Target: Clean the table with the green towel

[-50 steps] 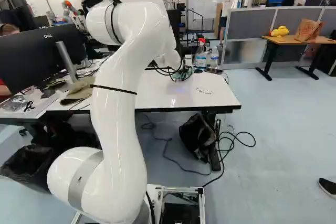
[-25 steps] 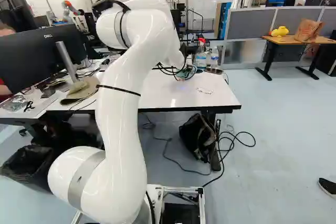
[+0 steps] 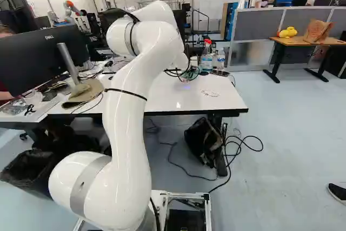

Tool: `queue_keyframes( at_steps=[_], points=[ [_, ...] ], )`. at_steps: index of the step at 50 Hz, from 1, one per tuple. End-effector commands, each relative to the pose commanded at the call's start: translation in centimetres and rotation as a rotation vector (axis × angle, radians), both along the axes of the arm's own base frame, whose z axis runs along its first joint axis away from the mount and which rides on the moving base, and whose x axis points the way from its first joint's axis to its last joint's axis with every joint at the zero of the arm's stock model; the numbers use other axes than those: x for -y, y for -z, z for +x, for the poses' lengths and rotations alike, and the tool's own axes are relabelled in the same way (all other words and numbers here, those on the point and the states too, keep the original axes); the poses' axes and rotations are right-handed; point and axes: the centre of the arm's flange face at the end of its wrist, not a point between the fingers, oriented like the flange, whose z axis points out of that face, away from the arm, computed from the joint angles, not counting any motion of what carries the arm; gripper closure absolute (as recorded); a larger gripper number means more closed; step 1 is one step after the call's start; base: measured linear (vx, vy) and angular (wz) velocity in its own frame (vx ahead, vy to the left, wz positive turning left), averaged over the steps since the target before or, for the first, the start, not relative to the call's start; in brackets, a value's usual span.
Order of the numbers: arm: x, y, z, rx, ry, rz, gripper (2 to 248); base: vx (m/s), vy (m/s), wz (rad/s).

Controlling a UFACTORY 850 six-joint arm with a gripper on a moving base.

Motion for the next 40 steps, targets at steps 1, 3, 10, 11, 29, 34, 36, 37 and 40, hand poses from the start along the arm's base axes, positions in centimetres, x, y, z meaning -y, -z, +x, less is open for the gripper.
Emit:
queue_keyframes(
  at_steps=[1,3,10,11,29,34,36,37,40],
  points=[
    [-0.2,0.0,0.0,0.0,-0.002,0.0,208,0.0,0.0,0.0],
    [-0.5,0.0,0.0,-0.001,-0.006,0.0,208,0.0,0.0,0.0],
    [-1.5,-0.2,-0.4,-0.008,-0.019,0.001,208,0.0,0.0,0.0],
    [-1.7,-0.2,-0.5,-0.01,-0.02,0.002,208,0.0,0.0,0.0],
    [-3.1,-0.8,-3.4,-0.044,-0.033,0.008,208,0.0,0.0,0.0],
    [-3.3,-0.9,-4.3,-0.053,-0.033,0.009,208,0.0,0.0,0.0],
    [-3.3,-1.0,-4.6,-0.057,-0.033,0.01,208,0.0,0.0,0.0],
    [-3.3,-1.0,-4.8,-0.059,-0.032,0.01,208,0.0,0.0,0.0],
    [-3.3,-1.1,-5.4,-0.064,-0.031,0.011,208,0.0,0.0,0.0]
  ],
)
